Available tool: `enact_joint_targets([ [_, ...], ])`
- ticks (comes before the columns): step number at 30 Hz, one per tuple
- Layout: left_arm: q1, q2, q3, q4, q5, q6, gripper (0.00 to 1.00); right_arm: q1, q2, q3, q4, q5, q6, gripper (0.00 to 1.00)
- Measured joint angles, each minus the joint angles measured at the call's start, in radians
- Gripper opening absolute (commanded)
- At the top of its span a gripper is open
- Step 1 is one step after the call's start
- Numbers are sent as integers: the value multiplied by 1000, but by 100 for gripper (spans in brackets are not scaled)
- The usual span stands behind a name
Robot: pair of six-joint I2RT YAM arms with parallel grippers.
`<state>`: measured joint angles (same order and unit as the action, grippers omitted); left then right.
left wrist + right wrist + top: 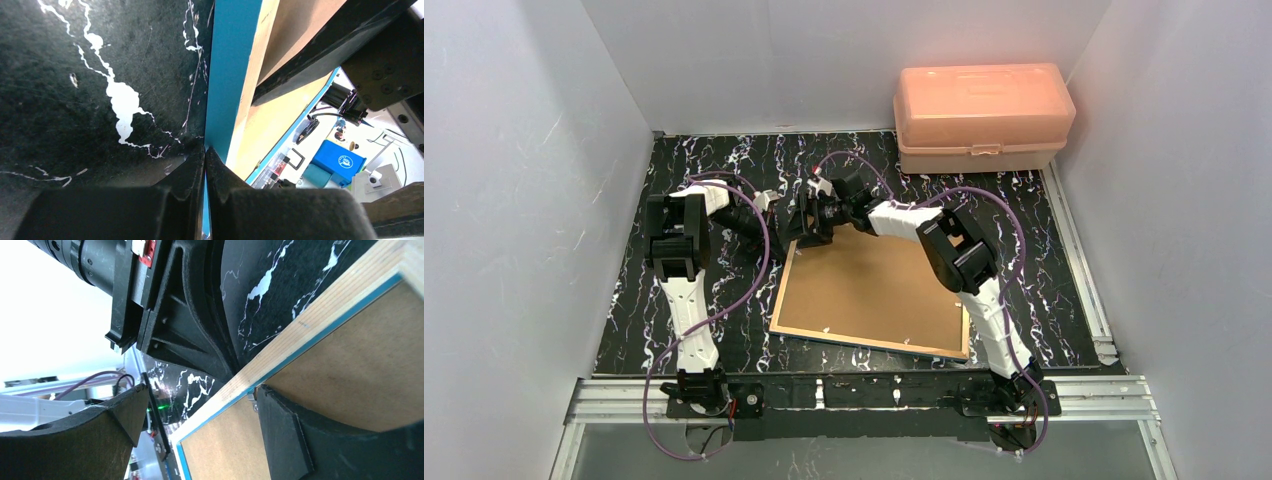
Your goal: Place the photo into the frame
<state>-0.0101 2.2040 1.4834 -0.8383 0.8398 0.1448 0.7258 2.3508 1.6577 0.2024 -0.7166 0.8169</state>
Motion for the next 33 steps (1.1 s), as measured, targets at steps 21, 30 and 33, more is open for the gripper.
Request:
enact_joint_targets([
  [21, 2, -1, -18, -42, 43, 27, 12, 3, 0, 98, -231, 26, -241, 87],
  [30, 0, -21, -20, -94, 73, 60, 23, 14, -2, 85, -217, 12, -241, 87],
  [33, -1, -41, -27, -109, 95, 71, 25, 14, -2, 81, -211, 10, -241, 87],
])
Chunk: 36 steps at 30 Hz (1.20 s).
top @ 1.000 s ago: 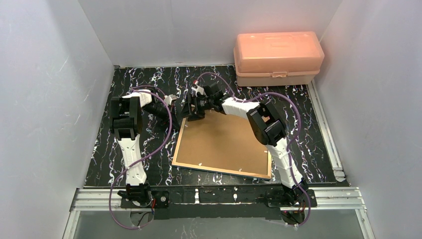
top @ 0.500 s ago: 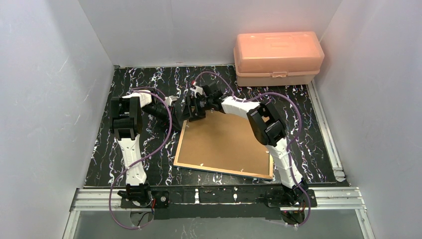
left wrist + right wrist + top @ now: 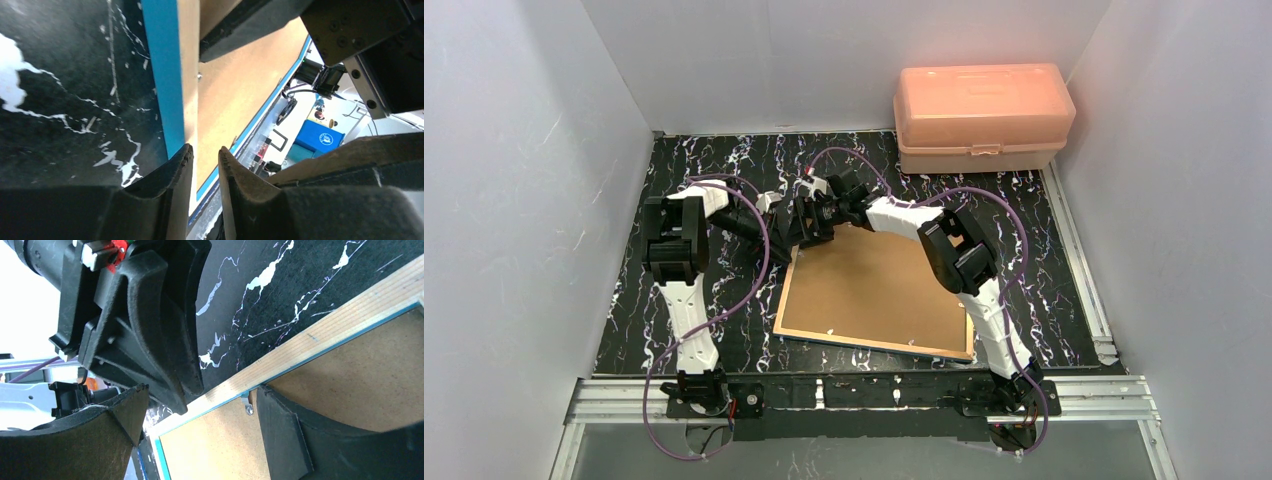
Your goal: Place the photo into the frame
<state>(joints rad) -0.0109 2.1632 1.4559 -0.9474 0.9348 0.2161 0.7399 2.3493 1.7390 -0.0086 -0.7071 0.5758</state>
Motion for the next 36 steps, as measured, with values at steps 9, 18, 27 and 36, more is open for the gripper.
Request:
enact_joint_targets([
  [9, -8, -8, -29, 34, -34, -42, 16, -6, -8, -38, 63, -20, 21, 87],
  [18, -24, -7, -40, 77, -82, -109, 6, -13, -13, -68, 112, -54, 42, 87],
  [27, -28, -7, -39, 69, -93, -132, 2, -11, -13, -75, 111, -89, 41, 86],
  [36, -31, -6, -32, 58, -102, -135, 5, -9, -13, -53, 53, -90, -3, 91],
])
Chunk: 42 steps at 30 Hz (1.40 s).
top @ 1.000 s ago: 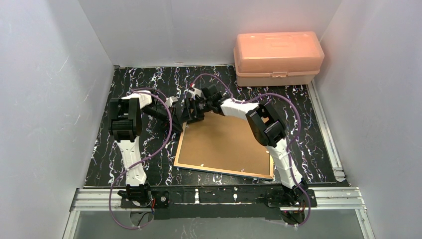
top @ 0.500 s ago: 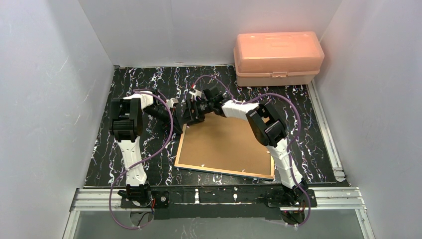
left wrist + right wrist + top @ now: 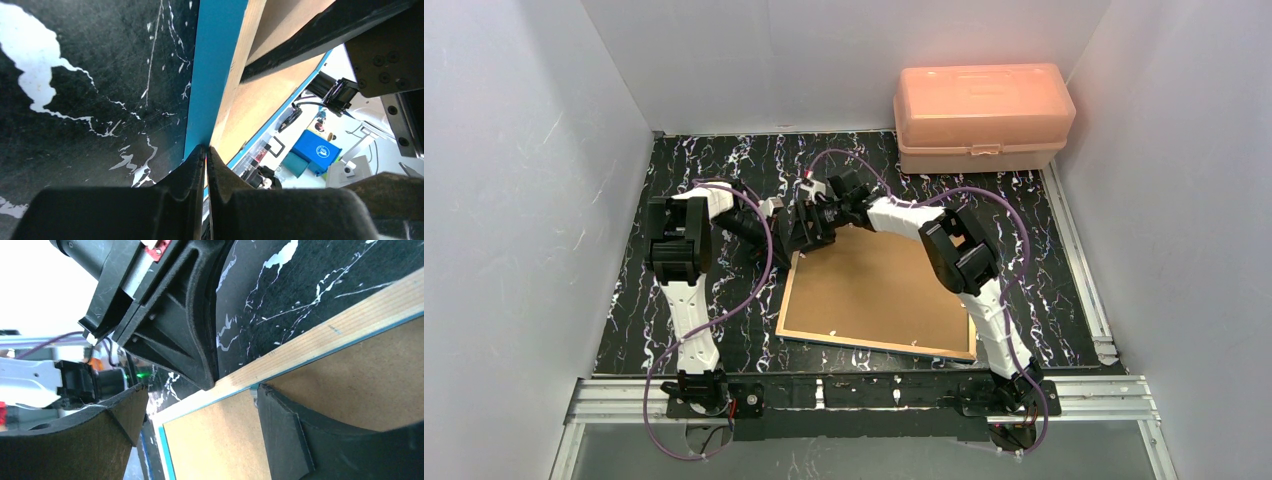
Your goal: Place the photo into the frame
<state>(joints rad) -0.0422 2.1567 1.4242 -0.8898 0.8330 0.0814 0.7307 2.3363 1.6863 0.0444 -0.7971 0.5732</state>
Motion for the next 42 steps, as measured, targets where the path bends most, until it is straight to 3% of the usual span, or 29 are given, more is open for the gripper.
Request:
enact_joint_targets([
  [6, -3, 0, 41, -30, -11, 29, 24, 27, -85, 68, -310, 230, -263, 93],
  [11, 20, -12, 132, -89, -13, 79, 36, 91, -413, -191, -439, 488, -431, 87],
  [12, 25, -22, 146, -100, -15, 89, 42, 116, -471, -237, -454, 530, -451, 85],
  [14, 45, -55, 177, -126, -20, 109, 65, 202, -600, -346, -479, 623, -482, 82],
  [17, 85, -132, 206, -150, -28, 136, 70, 330, -710, -463, -504, 711, -503, 80],
  [23, 154, -303, 219, -178, -49, 177, 74, 442, -747, -622, -533, 830, -507, 74],
  [24, 159, -320, 221, -181, -53, 181, 81, 454, -747, -640, -536, 846, -506, 73],
  [25, 164, -338, 221, -184, -57, 186, 95, 462, -747, -653, -536, 860, -506, 73],
  [26, 171, -354, 221, -188, -60, 190, 98, 473, -746, -661, -537, 872, -506, 73],
  [30, 199, -394, 220, -193, -63, 193, 98, 525, -743, -669, -522, 895, -505, 70],
  [35, 229, -446, 207, -191, -90, 211, 98, 563, -726, -678, -478, 908, -507, 55],
  [40, 229, -497, 203, -187, -128, 235, 98, 566, -711, -714, -457, 933, -502, 51],
  [42, 229, -513, 203, -179, -146, 238, 98, 568, -708, -718, -449, 940, -502, 46],
])
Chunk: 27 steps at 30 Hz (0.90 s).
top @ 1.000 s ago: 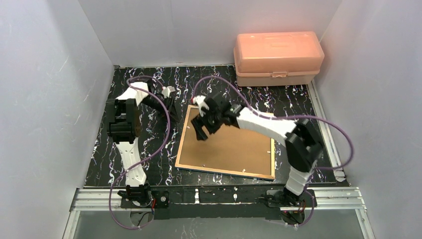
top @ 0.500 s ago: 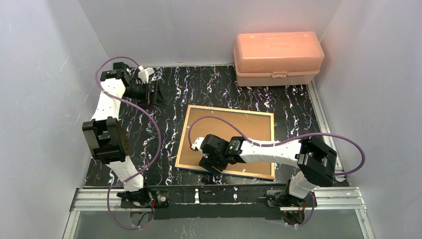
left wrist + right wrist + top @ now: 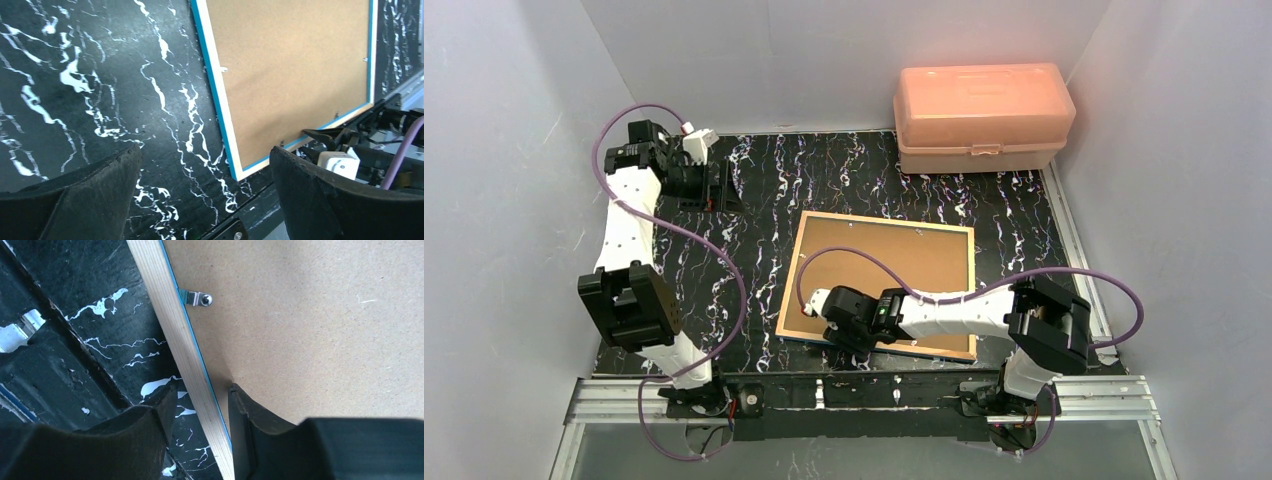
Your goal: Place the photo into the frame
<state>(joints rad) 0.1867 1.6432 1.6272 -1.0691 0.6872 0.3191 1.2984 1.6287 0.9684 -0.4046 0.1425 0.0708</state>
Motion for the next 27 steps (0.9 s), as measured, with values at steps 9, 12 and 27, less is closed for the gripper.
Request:
enact_joint_targets([
  [9, 1, -57, 8, 63, -108, -24, 98, 19, 10, 8, 14, 48, -31, 11],
  [12, 2, -74, 2, 83, -70, 6, 97, 22, 13, 19, 4, 63, -37, 7],
  [27, 2, -542, -522, 70, 298, 877, 98, -35, 13, 282, -95, 50, -74, 2],
])
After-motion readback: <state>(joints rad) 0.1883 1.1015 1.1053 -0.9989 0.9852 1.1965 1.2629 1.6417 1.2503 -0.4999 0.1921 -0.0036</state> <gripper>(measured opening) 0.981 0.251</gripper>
